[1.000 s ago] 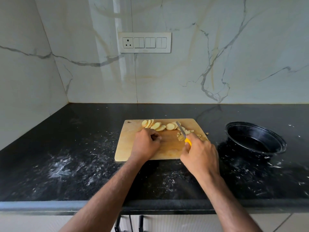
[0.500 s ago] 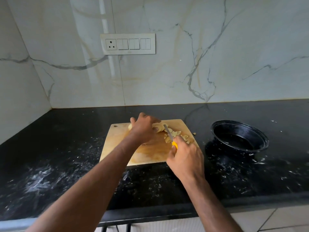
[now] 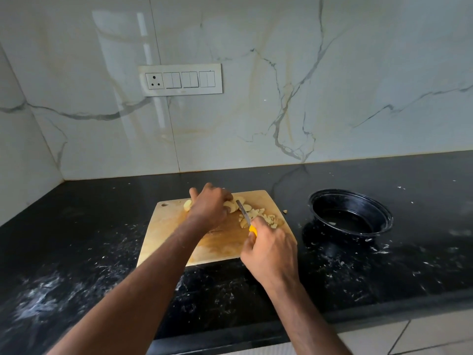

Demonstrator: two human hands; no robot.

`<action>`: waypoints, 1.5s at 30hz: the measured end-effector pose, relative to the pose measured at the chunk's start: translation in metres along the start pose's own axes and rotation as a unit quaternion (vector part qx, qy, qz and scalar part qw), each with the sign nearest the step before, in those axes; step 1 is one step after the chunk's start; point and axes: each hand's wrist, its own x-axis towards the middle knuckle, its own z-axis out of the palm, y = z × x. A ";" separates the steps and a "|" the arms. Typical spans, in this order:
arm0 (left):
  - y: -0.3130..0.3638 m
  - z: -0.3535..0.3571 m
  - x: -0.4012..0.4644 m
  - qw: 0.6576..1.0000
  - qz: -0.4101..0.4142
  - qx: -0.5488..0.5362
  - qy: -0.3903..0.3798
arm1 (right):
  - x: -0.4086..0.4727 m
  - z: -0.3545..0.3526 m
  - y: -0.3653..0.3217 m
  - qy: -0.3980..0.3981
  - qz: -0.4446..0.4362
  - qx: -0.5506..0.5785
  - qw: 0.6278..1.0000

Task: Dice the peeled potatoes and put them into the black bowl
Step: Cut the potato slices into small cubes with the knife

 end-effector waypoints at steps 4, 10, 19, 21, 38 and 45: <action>-0.002 0.000 -0.008 0.999 -0.011 -0.034 0.025 | -0.001 0.001 0.000 0.006 -0.001 0.000 1.000; -0.011 0.001 -0.034 0.986 0.027 -0.121 0.108 | -0.002 0.002 0.000 0.016 0.001 0.000 1.000; -0.037 0.010 -0.056 0.973 0.063 -0.214 0.052 | -0.006 0.001 0.000 0.010 -0.016 0.010 1.000; -0.042 0.011 -0.055 0.971 0.041 -0.232 0.045 | -0.006 0.001 -0.001 -0.001 -0.023 0.016 1.000; -0.034 0.001 -0.061 0.983 -0.001 -0.185 0.007 | -0.012 0.000 -0.002 -0.041 -0.066 0.007 0.997; -0.035 0.000 -0.061 0.978 -0.007 -0.207 -0.012 | -0.011 -0.003 -0.003 -0.051 -0.007 -0.022 0.998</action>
